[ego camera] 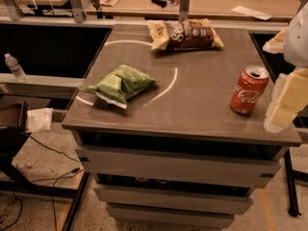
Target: Move coke can near green jalapeno chip bag
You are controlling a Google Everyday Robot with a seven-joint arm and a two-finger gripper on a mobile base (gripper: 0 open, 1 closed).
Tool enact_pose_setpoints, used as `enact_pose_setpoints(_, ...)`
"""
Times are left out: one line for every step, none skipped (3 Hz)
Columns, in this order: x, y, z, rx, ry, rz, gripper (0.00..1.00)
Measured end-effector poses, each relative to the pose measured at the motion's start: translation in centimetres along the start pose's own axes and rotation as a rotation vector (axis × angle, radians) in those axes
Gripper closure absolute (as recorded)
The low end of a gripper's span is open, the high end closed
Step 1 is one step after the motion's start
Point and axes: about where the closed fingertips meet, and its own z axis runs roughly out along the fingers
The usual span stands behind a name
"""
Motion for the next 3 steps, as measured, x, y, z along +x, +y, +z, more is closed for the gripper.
enact_pose_setpoints(0.0, 0.0, 0.0, 0.001, 0.0, 0.001, 0.0)
enact_pose_setpoints(0.1, -0.3, -0.3, 0.013, -0.013, 0.024, 0.0)
enact_pose_setpoints(1.4, -0.7, -0.2, 0.006, -0.067, 0.116, 0.0)
